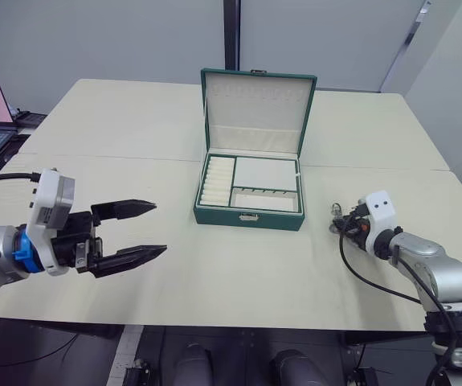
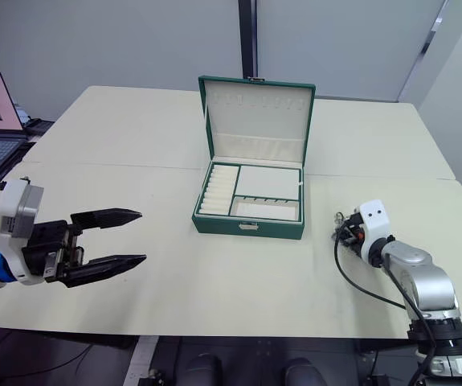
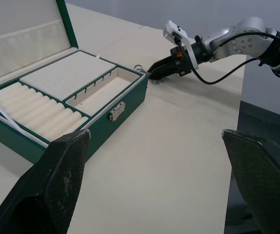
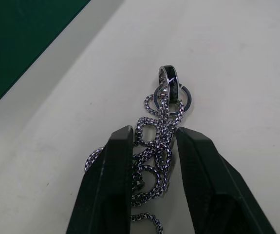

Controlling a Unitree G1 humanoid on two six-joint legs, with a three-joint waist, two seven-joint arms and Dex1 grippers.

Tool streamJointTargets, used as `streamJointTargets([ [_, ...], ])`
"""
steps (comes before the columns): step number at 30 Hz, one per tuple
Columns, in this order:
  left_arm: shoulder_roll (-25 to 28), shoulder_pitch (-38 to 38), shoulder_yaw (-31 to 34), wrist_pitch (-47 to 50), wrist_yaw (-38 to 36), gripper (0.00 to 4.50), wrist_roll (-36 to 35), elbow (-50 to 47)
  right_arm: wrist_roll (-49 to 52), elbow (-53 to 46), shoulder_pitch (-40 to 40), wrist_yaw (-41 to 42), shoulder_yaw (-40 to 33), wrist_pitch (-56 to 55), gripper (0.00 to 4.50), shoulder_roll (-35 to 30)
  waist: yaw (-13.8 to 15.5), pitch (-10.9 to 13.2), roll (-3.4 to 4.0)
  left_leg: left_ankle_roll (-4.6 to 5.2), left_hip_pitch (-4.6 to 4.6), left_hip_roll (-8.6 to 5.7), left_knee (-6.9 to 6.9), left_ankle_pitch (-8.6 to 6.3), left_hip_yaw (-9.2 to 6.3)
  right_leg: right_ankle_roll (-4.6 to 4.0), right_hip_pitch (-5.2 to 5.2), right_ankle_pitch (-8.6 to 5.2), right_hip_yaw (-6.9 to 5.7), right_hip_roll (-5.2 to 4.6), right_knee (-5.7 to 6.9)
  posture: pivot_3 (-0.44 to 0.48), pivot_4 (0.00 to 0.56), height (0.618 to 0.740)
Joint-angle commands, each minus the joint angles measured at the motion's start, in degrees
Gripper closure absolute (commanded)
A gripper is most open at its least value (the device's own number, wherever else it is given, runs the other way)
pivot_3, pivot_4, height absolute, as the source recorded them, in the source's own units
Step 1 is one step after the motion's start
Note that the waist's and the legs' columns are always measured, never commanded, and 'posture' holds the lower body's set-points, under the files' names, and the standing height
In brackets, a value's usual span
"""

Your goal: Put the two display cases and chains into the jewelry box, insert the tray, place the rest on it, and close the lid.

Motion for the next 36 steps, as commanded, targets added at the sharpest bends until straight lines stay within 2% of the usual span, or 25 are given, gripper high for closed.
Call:
streamJointTargets([
  [1,-0.3,0.2,2.7,-1.4,-0.5,0.0,0.2,-0.2,0.0,0.8,2.0,0.5,1.4,2.3,3.84,0.7,0.0,0.0,0.0,0.0,0.0,0.0,0.0,0.0,0.0,0.0,0.0,0.0,0.0,0.0,0.0,0.0,0.15,0.74],
  [4,-0.3,0.6,3.0,-1.7,-0.5,0.0,0.2,-0.2,0.0,0.5,2.2,0.5,1.4,2.3,4.29,0.7,0.0,0.0,0.0,0.0,0.0,0.0,0.0,0.0,0.0,0.0,0.0,0.0,0.0,0.0,0.0,0.0,0.15,0.74],
  [7,-0.4,1.0,3.1,-1.8,-0.4,0.0,0.1,-0.4,0.0,0.1,2.4,0.5,1.6,2.4,4.48,0.9,0.0,0.0,0.0,0.0,0.0,0.0,0.0,0.0,-0.01,0.0,0.0,0.0,0.0,0.0,0.0,0.0,0.15,0.74],
  [20,-0.8,0.9,2.8,-1.8,0.4,0.0,0.2,-1.2,0.5,-2.3,2.0,-0.4,-0.7,1.7,4.48,1.5,0.0,0.0,0.01,0.0,-0.01,0.0,-0.02,0.0,0.0,0.0,0.01,0.0,0.0,0.0,0.0,0.0,0.15,0.74],
  [36,-0.8,-3.0,-0.8,-1.6,1.4,0.0,0.7,-0.3,5.4,-14.4,-0.9,1.6,-5.7,8.8,4.48,-4.0,0.0,0.1,0.23,0.0,-0.09,0.0,-0.09,0.0,0.13,0.0,-0.01,0.0,0.12,0.0,0.01,0.0,0.15,0.74],
])
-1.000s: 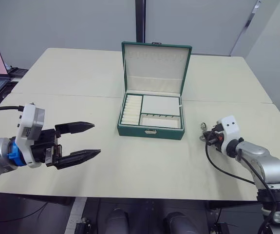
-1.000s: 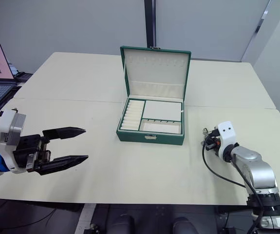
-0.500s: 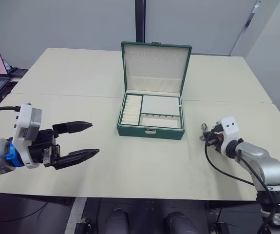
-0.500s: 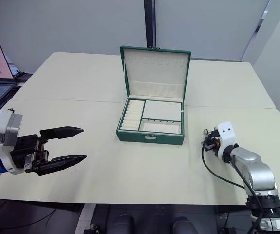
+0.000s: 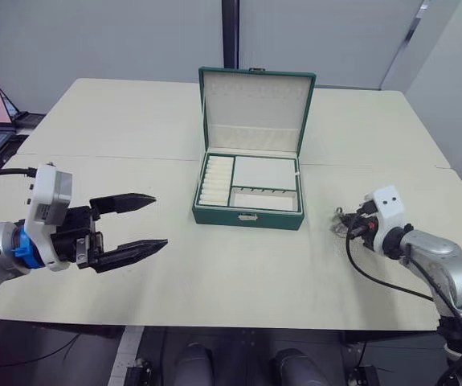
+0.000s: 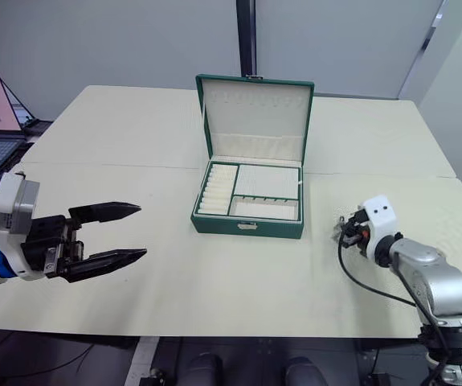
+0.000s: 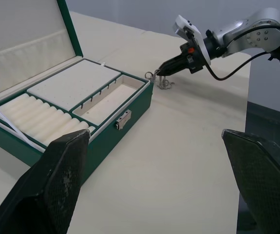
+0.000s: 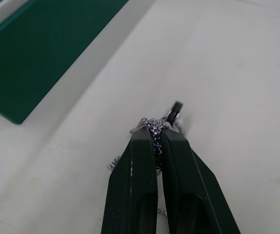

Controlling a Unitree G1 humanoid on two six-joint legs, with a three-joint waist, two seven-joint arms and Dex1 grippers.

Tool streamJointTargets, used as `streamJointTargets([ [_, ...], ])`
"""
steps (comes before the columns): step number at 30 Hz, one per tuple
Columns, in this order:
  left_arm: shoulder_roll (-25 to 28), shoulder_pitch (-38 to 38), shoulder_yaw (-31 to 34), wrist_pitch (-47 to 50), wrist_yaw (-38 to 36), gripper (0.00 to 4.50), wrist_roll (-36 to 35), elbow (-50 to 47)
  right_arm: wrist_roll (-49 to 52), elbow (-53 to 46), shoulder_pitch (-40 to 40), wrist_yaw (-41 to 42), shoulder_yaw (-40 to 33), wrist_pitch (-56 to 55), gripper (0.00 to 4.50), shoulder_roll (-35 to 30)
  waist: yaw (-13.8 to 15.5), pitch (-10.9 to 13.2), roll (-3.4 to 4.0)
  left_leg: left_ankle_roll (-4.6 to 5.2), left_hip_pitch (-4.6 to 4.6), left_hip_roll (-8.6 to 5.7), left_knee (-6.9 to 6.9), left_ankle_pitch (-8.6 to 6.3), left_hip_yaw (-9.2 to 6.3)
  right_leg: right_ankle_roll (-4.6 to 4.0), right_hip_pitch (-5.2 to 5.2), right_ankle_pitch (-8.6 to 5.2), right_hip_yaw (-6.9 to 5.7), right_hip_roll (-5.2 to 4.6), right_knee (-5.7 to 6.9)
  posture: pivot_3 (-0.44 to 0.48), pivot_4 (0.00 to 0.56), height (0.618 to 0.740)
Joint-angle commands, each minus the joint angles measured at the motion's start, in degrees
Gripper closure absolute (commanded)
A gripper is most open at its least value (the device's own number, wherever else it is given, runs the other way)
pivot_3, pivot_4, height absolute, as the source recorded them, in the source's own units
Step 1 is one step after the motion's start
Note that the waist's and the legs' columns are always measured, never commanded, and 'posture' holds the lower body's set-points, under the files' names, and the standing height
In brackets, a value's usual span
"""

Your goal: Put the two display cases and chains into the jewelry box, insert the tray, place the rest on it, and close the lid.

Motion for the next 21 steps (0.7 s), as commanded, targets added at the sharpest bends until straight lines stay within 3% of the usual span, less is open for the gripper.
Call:
streamJointTargets([
  [1,-0.3,-1.6,-0.7,-0.6,0.3,0.0,0.2,-0.1,1.8,-3.8,-1.9,0.0,-1.6,1.7,4.48,-0.8,0.0,0.0,0.01,0.0,0.0,0.0,-0.01,0.0,-0.01,0.0,0.0,0.0,0.0,0.0,0.0,0.0,0.15,0.74],
  [21,-1.2,-2.0,-1.2,0.1,1.6,0.0,-0.2,-1.0,6.2,-7.0,-10.7,2.6,-1.6,9.5,4.48,-6.8,0.0,0.0,0.06,0.0,-0.01,0.0,-0.01,0.0,0.03,0.0,-0.02,0.0,0.02,-0.01,-0.02,0.0,0.15,0.74],
])
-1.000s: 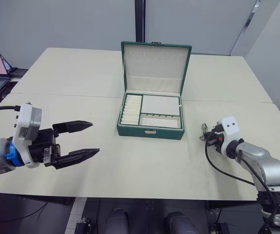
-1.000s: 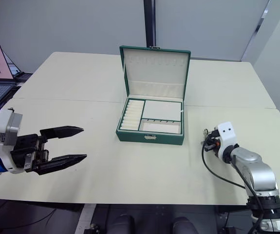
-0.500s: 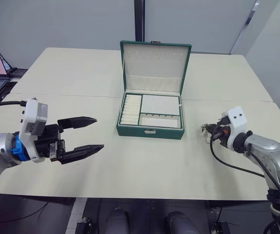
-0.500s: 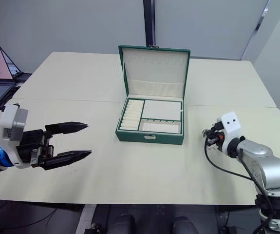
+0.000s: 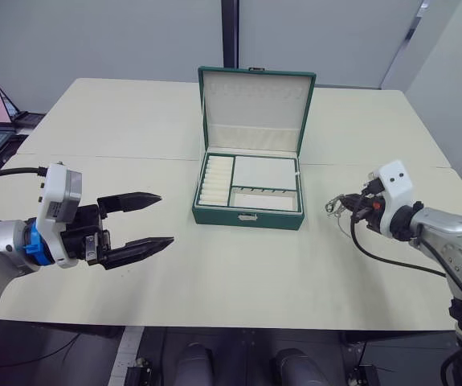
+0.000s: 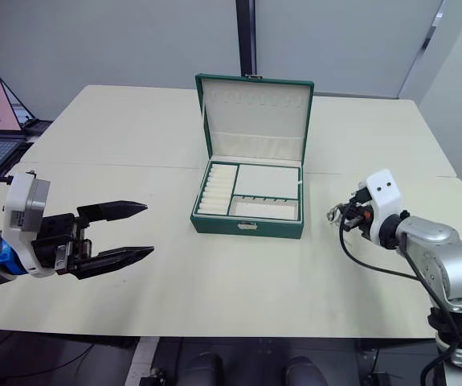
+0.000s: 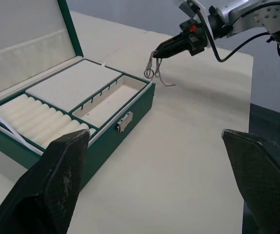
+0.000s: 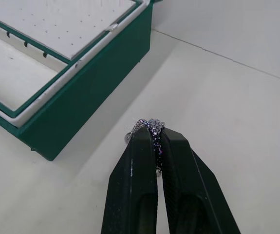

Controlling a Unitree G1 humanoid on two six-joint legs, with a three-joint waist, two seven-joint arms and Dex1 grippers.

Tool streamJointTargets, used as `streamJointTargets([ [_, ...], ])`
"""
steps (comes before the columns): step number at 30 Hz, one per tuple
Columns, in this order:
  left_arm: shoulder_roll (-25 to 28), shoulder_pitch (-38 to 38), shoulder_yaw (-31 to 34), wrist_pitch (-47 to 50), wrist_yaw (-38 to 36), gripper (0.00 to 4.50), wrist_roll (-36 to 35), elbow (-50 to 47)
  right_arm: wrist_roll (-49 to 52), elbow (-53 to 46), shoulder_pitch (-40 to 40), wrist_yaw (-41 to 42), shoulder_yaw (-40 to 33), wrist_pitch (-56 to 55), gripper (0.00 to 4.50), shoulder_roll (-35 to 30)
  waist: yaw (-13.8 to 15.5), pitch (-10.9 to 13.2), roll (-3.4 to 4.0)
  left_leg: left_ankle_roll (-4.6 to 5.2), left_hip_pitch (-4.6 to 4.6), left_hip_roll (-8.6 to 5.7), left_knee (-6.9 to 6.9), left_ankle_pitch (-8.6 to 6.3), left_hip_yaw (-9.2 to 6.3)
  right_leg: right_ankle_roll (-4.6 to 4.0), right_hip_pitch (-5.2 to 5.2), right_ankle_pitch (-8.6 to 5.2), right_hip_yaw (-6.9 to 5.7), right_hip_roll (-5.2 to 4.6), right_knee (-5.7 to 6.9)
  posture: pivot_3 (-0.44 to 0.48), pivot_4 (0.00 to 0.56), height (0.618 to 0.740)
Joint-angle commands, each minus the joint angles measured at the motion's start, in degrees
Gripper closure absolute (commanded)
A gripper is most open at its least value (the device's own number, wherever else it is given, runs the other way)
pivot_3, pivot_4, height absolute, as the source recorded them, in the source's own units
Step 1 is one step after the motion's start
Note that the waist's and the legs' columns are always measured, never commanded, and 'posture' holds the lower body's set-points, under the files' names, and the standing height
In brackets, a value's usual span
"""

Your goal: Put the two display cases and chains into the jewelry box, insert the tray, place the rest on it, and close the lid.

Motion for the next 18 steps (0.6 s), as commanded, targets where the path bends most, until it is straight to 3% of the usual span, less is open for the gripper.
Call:
streamJointTargets([
  [1,-0.2,-0.2,0.8,-0.1,0.0,0.0,-0.8,-0.9,2.2,-2.9,-3.4,1.3,-1.3,2.4,4.48,-2.5,0.0,0.0,0.0,0.0,0.0,0.0,0.0,0.0,0.0,0.0,0.0,0.0,0.0,0.0,0.0,0.0,0.15,0.74],
  [18,1.2,-2.1,3.4,2.2,-0.1,0.0,-1.6,1.6,6.6,0.9,-24.2,8.7,7.6,11.9,4.48,-10.4,0.0,0.1,0.14,0.01,-0.01,0.03,-0.01,-0.01,0.03,0.0,-0.08,0.0,0.01,-0.01,-0.01,0.0,0.15,0.74],
])
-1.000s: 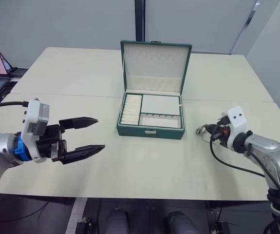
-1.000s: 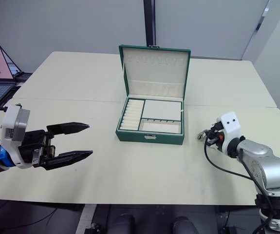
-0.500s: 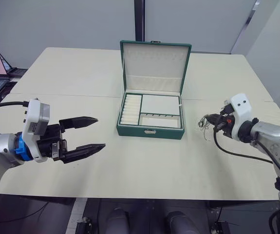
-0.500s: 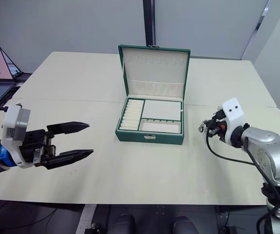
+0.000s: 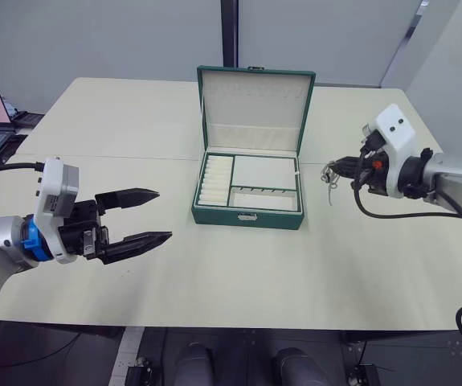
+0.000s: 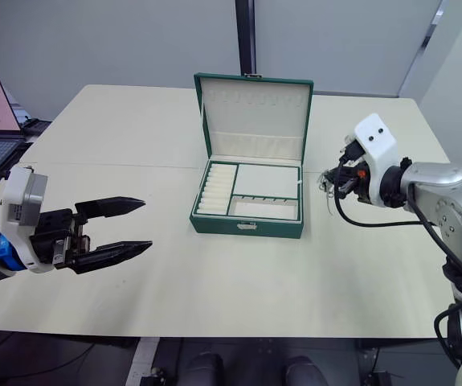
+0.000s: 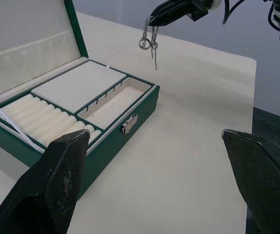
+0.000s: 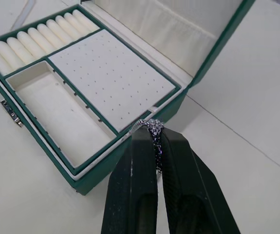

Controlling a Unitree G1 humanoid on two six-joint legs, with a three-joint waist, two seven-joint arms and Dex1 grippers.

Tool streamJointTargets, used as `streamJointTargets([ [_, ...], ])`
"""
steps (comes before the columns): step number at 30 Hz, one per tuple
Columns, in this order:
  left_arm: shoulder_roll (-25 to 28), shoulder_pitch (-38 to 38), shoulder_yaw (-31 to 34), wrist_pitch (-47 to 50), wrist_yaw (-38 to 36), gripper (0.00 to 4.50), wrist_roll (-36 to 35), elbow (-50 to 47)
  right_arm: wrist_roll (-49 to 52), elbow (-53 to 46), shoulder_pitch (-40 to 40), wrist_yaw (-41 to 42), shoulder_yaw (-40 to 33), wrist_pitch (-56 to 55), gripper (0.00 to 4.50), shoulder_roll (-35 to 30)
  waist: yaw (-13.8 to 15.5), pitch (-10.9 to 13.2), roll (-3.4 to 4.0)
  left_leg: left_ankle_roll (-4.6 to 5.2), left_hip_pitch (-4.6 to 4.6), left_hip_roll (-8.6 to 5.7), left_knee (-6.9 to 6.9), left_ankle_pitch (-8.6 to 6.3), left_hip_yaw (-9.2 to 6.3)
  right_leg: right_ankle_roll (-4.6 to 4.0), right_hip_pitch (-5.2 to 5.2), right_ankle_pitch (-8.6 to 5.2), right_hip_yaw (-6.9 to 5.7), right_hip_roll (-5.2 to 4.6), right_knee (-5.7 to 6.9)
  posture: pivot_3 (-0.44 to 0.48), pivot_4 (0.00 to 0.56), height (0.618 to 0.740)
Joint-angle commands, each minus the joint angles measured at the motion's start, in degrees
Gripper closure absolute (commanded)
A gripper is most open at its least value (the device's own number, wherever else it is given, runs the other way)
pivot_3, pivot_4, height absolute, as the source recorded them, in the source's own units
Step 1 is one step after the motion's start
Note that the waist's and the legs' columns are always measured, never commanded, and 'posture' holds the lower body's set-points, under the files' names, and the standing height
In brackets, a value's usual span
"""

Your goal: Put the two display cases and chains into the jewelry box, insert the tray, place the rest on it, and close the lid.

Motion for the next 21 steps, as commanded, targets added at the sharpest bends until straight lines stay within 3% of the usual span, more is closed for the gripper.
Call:
streamJointTargets([
  [1,1.5,-0.6,3.5,1.2,0.3,0.0,-1.9,-0.2,1.5,-0.3,-3.6,1.7,0.1,1.3,4.48,-0.9,0.0,0.0,0.0,0.0,-0.01,0.0,0.0,0.0,0.0,0.0,-0.01,0.0,0.0,0.0,0.0,0.0,0.15,0.74],
  [10,3.3,-1.3,7.5,6.9,3.1,0.0,-6.4,-0.9,5.0,0.1,-12.8,3.6,2.6,5.6,4.48,1.9,-0.1,0.1,0.06,0.0,-0.01,0.02,-0.01,0.0,0.01,0.0,-0.05,0.0,0.0,0.0,0.02,0.0,0.15,0.74],
  [21,3.7,3.1,12.9,8.0,2.5,0.0,-6.0,-1.6,4.8,3.7,-18.6,4.3,7.4,3.4,4.48,8.5,-0.2,0.1,0.06,0.0,-0.07,0.04,-0.02,0.0,0.02,0.0,-0.45,0.0,0.0,-0.01,0.06,0.0,0.15,0.74],
])
